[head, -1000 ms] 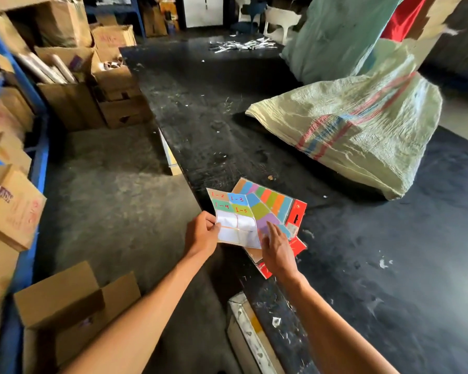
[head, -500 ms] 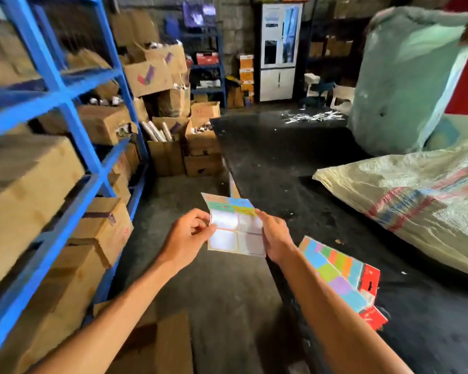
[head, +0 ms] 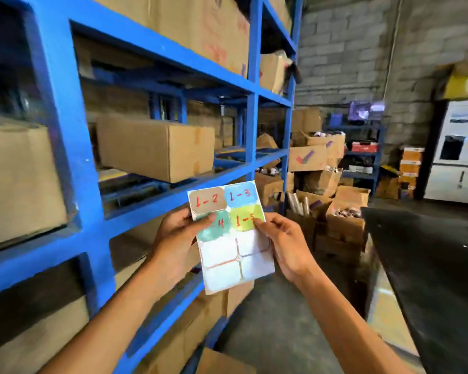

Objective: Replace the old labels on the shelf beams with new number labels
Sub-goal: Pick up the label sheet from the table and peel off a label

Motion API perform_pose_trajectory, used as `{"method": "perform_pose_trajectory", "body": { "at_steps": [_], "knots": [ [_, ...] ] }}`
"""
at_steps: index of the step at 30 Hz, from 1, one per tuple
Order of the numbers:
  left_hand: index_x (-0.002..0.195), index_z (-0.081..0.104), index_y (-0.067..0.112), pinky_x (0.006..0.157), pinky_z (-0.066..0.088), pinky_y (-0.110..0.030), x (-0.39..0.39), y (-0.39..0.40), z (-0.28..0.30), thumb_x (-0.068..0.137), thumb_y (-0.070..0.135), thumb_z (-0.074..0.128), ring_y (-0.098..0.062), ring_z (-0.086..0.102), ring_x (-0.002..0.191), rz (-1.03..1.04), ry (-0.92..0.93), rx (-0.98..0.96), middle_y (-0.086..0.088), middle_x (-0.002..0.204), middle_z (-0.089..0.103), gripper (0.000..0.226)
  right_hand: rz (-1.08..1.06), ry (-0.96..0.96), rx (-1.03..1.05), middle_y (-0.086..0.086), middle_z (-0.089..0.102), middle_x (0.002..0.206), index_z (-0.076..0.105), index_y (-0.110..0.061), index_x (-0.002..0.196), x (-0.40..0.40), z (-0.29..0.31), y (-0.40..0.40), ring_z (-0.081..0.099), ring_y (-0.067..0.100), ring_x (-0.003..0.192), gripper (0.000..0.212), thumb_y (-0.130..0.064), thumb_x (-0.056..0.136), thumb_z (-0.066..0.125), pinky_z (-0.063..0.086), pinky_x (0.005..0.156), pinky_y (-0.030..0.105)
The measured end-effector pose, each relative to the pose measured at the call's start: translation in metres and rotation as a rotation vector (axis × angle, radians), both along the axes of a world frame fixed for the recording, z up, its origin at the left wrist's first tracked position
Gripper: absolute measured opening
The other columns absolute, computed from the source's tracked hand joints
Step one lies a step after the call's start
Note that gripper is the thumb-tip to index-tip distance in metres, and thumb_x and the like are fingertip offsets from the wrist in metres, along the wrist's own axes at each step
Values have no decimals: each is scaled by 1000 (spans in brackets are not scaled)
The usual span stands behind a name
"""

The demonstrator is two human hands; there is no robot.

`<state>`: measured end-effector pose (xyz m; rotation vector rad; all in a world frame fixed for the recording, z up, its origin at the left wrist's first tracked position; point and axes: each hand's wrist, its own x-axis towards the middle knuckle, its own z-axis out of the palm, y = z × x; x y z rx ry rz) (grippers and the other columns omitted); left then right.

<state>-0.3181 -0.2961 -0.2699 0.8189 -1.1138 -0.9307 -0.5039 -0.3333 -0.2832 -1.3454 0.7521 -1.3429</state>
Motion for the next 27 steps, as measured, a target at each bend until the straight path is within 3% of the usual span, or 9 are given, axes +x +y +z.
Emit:
{"method": "perform_pose_trajectory", "body": {
  "at_steps": [3,5,7,10,12,16,20,27],
  "knots": [
    [92,72,14,61,55,-21,44,14,21,78,2,67,-13,70,78,148,-56,-57,1,86,76,20,56,74,-99,11,74,93,69,-7,86,52,22,0,68,22,85,8,-10,86,62,53,83,41],
    [86,74,19,63,55,-20,67,21,31,78,1,67,-10,70,76,228,-112,-120,3,85,76,20,-55,195,-279,7,72,99,69,-14,98,78,35,0,66,18,92,13,-11,86,64,52,90,43],
    [86,74,19,63,54,-19,89,31,42,79,0,67,-9,69,76,319,-160,-176,5,85,76,21,-222,289,-494,4,64,110,63,-14,114,110,50,2,59,16,104,30,-13,84,66,48,94,37],
    [88,72,18,65,55,-20,108,40,57,78,-1,68,-10,69,78,443,-188,-209,6,84,76,21,-275,312,-793,1,54,115,61,-18,119,146,71,13,49,12,110,35,-17,84,65,41,95,27],
    [87,72,18,70,56,-25,121,46,68,77,1,70,-12,69,80,526,-218,-229,6,84,76,20,-309,349,-895,7,49,124,61,-17,120,171,83,17,44,17,117,36,-22,85,62,36,99,28],
    [86,72,21,70,57,-25,136,60,85,78,1,70,-9,70,80,624,-294,-277,7,85,76,22,-351,364,-1000,18,35,146,62,-14,120,205,99,24,30,30,136,35,-24,87,58,21,107,35],
    [81,69,24,62,55,-25,144,69,101,71,7,67,-7,66,71,716,-384,-293,8,78,75,20,-251,302,-1064,14,41,143,64,-15,117,227,110,29,35,28,132,31,-23,88,54,24,103,32],
    [100,65,20,78,57,-40,150,84,130,79,7,72,-21,68,89,867,-621,-318,-4,96,73,26,-72,142,-989,4,46,136,62,-17,116,245,128,33,38,17,125,35,-26,85,51,22,99,21]
  ]
}}
